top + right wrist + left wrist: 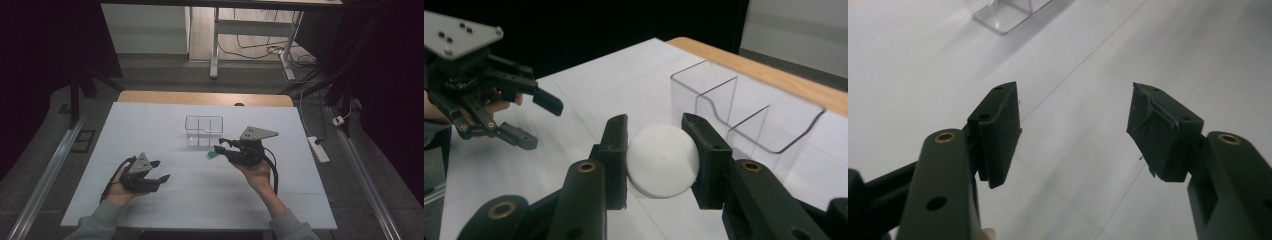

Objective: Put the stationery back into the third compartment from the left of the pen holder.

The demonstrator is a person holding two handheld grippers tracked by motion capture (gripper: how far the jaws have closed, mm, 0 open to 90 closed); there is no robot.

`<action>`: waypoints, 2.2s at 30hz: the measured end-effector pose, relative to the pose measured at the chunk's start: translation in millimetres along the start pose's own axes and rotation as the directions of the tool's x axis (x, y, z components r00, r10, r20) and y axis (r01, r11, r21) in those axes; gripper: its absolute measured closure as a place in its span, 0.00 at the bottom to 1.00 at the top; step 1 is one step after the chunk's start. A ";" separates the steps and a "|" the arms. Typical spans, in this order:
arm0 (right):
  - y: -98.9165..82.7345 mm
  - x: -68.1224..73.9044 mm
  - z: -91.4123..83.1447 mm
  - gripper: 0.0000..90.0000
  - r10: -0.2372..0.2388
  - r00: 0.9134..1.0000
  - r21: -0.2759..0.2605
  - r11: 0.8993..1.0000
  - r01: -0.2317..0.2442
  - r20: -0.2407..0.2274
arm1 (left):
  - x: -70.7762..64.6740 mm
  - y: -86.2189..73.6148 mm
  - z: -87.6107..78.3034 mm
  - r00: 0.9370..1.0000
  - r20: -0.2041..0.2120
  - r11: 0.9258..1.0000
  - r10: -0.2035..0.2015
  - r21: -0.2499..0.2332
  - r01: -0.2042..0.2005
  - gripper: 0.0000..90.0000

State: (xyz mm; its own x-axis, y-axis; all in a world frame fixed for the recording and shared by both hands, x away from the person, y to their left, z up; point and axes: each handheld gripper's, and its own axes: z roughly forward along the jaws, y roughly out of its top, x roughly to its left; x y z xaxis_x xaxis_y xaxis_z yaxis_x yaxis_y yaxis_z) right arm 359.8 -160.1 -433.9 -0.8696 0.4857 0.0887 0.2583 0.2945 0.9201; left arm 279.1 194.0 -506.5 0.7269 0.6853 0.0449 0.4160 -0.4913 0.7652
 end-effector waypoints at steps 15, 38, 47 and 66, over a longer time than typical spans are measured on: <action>38.4 -25.7 -18.8 0.72 0.043 0.996 -0.093 0.995 -0.035 0.083 | 8.3 -12.2 -6.3 1.000 -0.012 1.000 -0.018 0.011 0.018 0.41; 42.3 -76.2 43.8 0.71 0.095 0.975 0.044 0.993 -0.106 0.201 | 14.5 -19.3 -5.8 0.999 -0.020 0.999 -0.039 0.029 0.039 0.40; 39.0 -69.2 44.2 0.57 0.057 0.982 0.059 0.996 -0.069 0.181 | 13.6 -19.5 -4.8 0.999 -0.030 0.999 -0.025 0.039 0.026 0.39; -19.2 -55.1 -12.9 0.49 0.072 0.981 0.127 0.987 -0.096 0.178 | 14.8 -20.1 -3.6 0.999 -0.033 0.998 -0.030 0.052 0.032 0.39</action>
State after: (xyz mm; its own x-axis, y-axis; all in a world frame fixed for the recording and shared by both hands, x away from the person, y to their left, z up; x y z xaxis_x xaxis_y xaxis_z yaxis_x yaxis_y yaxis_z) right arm 397.3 -203.2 -451.5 -0.7595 0.6448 0.0856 0.3920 0.3488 0.8513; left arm 279.5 215.9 -518.8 0.6955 0.7173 0.0428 0.4668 -0.4962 0.7321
